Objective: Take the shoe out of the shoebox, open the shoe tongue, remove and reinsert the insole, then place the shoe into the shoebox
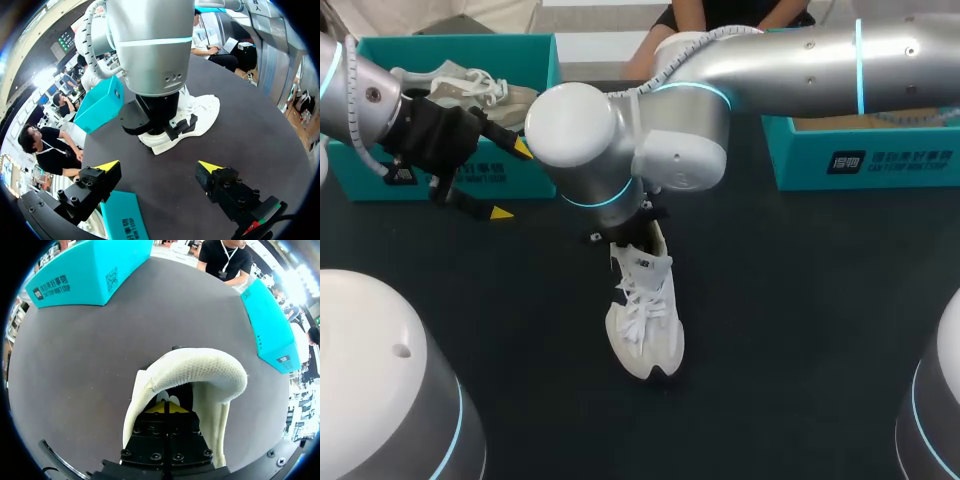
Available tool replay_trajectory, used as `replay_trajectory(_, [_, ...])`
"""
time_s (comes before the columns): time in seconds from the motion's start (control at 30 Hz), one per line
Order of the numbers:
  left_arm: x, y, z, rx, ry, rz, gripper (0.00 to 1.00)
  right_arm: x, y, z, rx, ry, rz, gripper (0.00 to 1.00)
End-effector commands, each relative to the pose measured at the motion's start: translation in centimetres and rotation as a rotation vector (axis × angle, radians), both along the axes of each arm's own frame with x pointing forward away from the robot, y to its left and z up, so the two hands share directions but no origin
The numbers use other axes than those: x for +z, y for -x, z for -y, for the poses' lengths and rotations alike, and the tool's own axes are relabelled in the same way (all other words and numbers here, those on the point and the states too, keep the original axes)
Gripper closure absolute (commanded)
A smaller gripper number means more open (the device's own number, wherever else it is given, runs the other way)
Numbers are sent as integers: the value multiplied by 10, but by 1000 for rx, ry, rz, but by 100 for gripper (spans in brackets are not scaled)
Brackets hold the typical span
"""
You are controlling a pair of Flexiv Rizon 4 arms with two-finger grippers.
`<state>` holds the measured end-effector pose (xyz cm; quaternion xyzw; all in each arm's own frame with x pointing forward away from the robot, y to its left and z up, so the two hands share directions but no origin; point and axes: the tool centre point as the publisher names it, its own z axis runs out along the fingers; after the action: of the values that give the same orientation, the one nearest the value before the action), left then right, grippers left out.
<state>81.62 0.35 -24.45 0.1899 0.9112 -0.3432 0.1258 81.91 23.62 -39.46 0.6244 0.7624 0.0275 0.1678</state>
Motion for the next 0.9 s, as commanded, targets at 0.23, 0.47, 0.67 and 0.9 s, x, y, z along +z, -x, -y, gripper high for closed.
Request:
replay_trajectory(0.23, [0, 1, 0, 0, -3, 0, 0, 59, 39, 24, 65, 53, -232, 100])
replay_trajectory(0.47, [0, 1, 0, 0, -3, 0, 0, 59, 39, 24, 65, 53, -232, 100])
replay_trajectory(0.67, [0, 1, 0, 0, -3, 0, 0, 62, 41, 23, -14, 31, -239, 100])
replay_trajectory(0.9, [0, 1, 0, 0, -3, 0, 0, 61, 55, 19, -59, 19, -297, 100])
